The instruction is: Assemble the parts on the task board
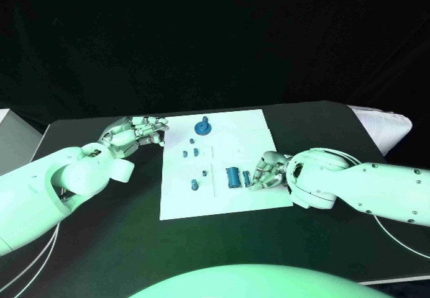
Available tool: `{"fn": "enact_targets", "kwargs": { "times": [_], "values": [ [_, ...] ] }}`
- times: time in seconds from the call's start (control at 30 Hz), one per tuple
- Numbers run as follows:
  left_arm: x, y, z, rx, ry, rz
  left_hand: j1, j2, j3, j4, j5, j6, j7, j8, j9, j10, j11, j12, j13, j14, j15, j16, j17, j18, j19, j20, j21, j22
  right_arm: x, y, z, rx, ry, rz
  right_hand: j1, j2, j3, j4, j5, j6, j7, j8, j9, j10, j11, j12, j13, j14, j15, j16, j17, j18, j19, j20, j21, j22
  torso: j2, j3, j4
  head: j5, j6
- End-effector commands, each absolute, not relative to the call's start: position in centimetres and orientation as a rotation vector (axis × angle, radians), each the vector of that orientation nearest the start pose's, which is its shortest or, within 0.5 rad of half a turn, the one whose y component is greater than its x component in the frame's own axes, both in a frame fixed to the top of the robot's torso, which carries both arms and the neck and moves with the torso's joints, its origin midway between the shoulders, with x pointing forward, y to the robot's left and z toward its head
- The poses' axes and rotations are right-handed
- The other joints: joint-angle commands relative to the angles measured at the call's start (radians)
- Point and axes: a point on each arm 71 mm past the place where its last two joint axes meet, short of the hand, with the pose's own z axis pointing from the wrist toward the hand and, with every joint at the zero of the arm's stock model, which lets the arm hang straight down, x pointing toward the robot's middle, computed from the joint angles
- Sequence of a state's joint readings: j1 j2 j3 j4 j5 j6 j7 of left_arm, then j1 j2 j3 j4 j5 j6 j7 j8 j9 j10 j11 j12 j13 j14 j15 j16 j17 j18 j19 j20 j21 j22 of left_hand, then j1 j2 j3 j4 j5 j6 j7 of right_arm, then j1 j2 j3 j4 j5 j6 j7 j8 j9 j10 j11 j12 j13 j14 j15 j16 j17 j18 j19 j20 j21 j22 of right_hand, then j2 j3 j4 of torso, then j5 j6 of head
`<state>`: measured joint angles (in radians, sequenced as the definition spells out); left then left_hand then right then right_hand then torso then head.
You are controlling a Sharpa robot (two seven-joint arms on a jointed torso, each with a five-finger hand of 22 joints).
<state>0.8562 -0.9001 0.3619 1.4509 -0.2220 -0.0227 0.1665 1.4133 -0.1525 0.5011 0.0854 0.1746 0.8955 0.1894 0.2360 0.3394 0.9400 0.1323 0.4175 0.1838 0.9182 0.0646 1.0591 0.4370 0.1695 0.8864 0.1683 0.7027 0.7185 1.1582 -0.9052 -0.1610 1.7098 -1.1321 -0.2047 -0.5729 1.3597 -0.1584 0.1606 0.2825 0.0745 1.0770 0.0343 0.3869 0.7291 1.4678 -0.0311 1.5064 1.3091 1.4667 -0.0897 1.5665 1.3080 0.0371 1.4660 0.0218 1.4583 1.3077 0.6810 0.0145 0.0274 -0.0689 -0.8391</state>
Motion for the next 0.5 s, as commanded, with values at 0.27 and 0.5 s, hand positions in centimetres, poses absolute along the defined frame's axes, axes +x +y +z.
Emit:
{"fn": "enact_targets", "kwargs": {
  "times": [0.27,0.5],
  "values": [
    [48.0,25.9,-21.6,-1.154,1.598,-1.609,0.014,0.002,0.005,-0.006,0.005,-0.002,0.003,0.004,-0.001,-0.006,0.002,0.004,-0.001,-0.003,0.003,-0.005,-0.002,0.013,0.005,-0.005,0.002,0.003,40.9,-20.4,-26.2,0.253,2.236,0.413,0.037,-0.023,-0.003,-0.003,0.015,-0.006,0.001,0.001,-0.006,0.074,-0.004,-0.003,0.226,0.104,-0.004,0.004,0.263,-0.015,0.081,-0.008,-0.011,0.234,-0.001,0.0011,-0.0016,0.0,0.002],
    [48.1,25.9,-21.8,-1.157,1.598,-1.607,0.015,0.003,0.005,-0.007,0.005,-0.002,0.003,0.004,-0.001,-0.006,0.002,0.004,-0.002,-0.003,0.003,-0.005,-0.002,0.013,0.005,-0.005,0.003,0.003,40.6,-20.5,-25.1,0.259,2.194,0.448,0.034,-0.033,-0.017,0.007,0.033,-0.009,0.006,-0.002,-0.011,0.071,0.0,-0.009,0.223,0.104,-0.002,0.004,0.262,-0.014,0.08,-0.006,-0.017,0.232,-0.003,-0.0007,-0.0009,-0.003,0.007]
  ]
}}
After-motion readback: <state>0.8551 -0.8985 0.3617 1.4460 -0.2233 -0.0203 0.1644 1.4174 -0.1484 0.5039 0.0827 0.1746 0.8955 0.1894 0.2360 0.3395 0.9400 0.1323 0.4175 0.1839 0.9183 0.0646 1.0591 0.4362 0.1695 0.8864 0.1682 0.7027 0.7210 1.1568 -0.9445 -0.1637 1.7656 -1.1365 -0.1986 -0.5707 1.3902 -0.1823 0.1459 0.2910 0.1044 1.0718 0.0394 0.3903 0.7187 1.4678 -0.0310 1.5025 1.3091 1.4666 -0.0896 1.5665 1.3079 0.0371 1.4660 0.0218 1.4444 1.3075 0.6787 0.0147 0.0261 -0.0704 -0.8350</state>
